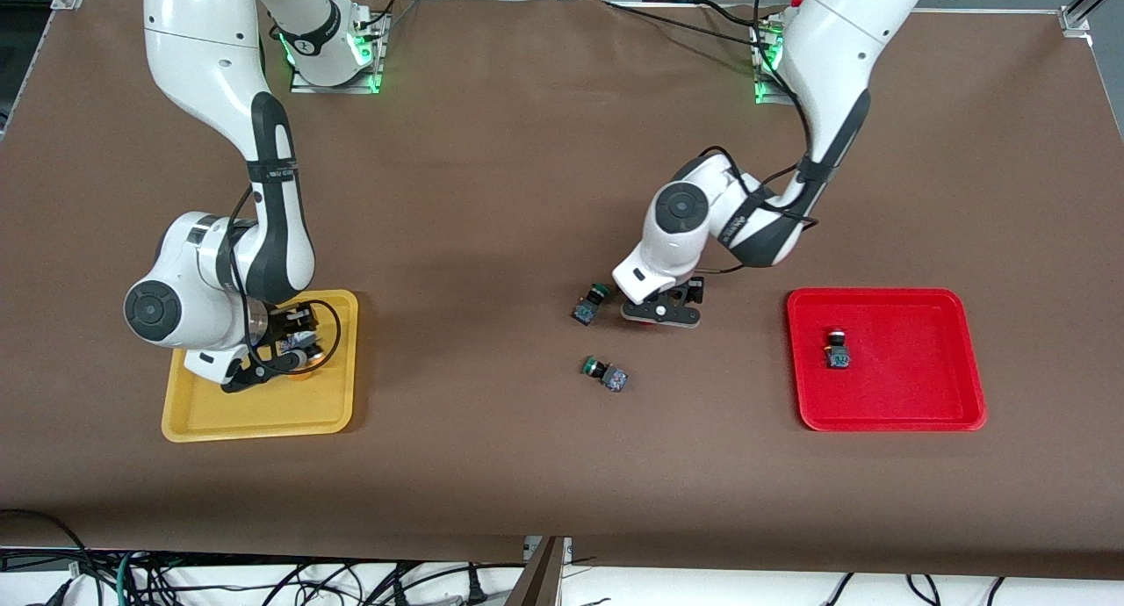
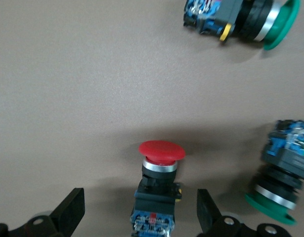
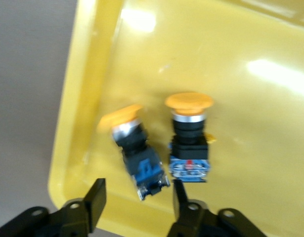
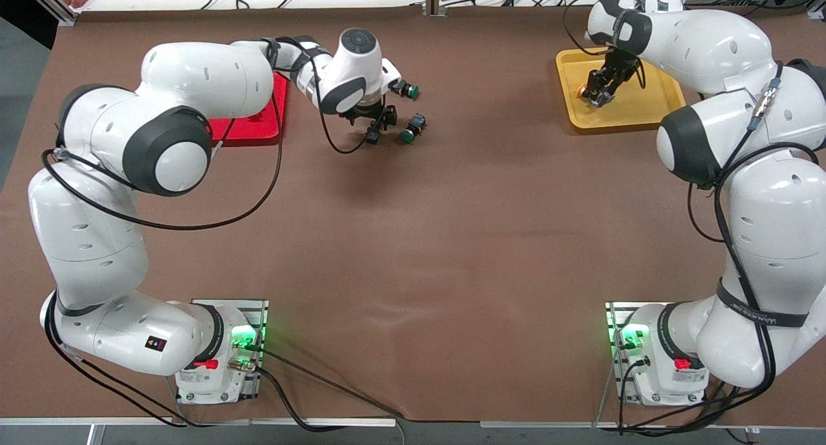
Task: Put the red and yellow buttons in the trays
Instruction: 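Release the yellow button in the tray while the left gripper lifts the red button, then lower the red button into the red tray while the right gripper withdraws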
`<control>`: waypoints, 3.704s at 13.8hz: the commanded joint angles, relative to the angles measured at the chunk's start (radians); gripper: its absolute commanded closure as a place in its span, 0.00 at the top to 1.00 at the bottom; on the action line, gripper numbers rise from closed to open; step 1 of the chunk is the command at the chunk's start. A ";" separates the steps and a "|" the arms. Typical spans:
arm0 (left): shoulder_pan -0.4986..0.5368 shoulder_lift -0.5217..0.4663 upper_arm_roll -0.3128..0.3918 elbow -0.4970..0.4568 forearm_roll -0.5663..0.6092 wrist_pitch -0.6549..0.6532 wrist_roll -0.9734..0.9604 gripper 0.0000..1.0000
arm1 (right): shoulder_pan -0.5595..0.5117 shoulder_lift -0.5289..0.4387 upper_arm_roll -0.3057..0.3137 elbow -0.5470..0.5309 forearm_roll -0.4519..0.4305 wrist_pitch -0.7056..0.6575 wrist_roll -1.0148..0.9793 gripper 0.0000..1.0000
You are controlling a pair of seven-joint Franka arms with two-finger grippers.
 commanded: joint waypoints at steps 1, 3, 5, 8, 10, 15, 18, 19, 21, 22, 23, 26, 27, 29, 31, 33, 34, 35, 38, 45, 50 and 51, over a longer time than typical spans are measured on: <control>-0.004 0.006 0.003 0.014 0.047 0.002 -0.055 1.00 | 0.015 -0.037 0.003 0.010 0.040 -0.041 0.059 1.00; -0.018 0.019 0.002 0.014 0.047 0.002 -0.106 1.00 | 0.047 -0.084 0.003 0.014 0.039 -0.040 0.156 1.00; -0.032 0.032 0.003 0.016 0.053 0.002 -0.128 1.00 | 0.076 -0.111 -0.013 0.055 0.019 -0.040 0.237 1.00; -0.038 0.030 0.002 0.020 0.053 0.002 -0.133 0.44 | 0.095 -0.163 -0.017 0.134 -0.114 -0.058 0.241 1.00; -0.040 0.030 0.002 0.019 0.051 0.000 -0.134 0.24 | 0.121 -0.212 -0.021 0.134 -0.119 -0.118 0.302 1.00; 0.000 -0.033 0.003 0.026 0.039 -0.058 -0.134 0.12 | 0.122 -0.308 -0.036 0.126 -0.135 -0.219 0.343 1.00; 0.078 -0.134 0.002 0.030 0.039 -0.223 -0.090 0.11 | 0.121 -0.341 -0.046 0.114 -0.157 -0.229 0.348 1.00; 0.115 -0.145 0.002 0.031 0.039 -0.268 -0.060 0.11 | 0.115 -0.371 -0.031 0.096 -0.200 -0.230 0.375 1.00; 0.178 -0.162 0.002 0.031 0.039 -0.308 0.009 0.11 | 0.062 -0.466 0.079 0.044 -0.323 -0.230 0.501 1.00; 0.224 -0.165 -0.001 0.042 0.037 -0.323 0.096 0.11 | 0.002 -0.518 0.168 0.016 -0.372 -0.230 0.542 1.00; 0.262 -0.172 -0.009 0.057 0.024 -0.354 0.208 0.12 | -0.073 -0.563 0.265 -0.016 -0.409 -0.230 0.573 1.00; 0.351 -0.185 -0.007 0.088 -0.021 -0.400 0.381 0.12 | -0.224 -0.650 0.422 -0.078 -0.440 -0.236 0.589 1.00; 0.398 -0.182 -0.004 0.088 -0.019 -0.400 0.455 0.12 | -0.247 -0.670 0.445 -0.093 -0.454 -0.239 0.589 1.00; 0.497 -0.166 -0.004 0.082 -0.012 -0.388 0.609 0.14 | -0.247 -0.687 0.448 -0.104 -0.477 -0.242 0.589 1.00; 0.578 -0.137 -0.004 0.076 -0.012 -0.344 0.764 0.17 | -0.247 -0.687 0.448 -0.102 -0.477 -0.250 0.590 1.00; 0.629 -0.084 -0.004 0.069 -0.012 -0.270 0.842 0.18 | -0.244 -0.689 0.448 -0.102 -0.477 -0.255 0.590 1.00; 0.650 -0.050 0.000 0.069 -0.012 -0.229 0.864 0.18 | -0.246 -0.689 0.448 -0.102 -0.477 -0.255 0.590 1.00; 0.687 -0.025 0.000 0.069 -0.012 -0.183 0.901 0.18 | -0.246 -0.689 0.448 -0.102 -0.477 -0.255 0.590 1.00; 0.755 0.019 -0.001 0.069 -0.012 -0.113 1.016 0.23 | -0.246 -0.687 0.450 -0.101 -0.477 -0.252 0.590 1.00; 0.743 -0.147 -0.081 0.092 -0.025 -0.249 0.990 1.00 | -0.244 -0.684 0.450 -0.092 -0.477 -0.252 0.589 1.00; 0.741 -0.304 -0.167 0.305 -0.030 -0.559 0.976 1.00 | -0.244 -0.680 0.445 -0.084 -0.477 -0.253 0.574 1.00; 0.740 -0.301 -0.172 0.398 -0.035 -0.607 0.976 1.00 | -0.246 -0.675 0.442 -0.076 -0.477 -0.253 0.572 1.00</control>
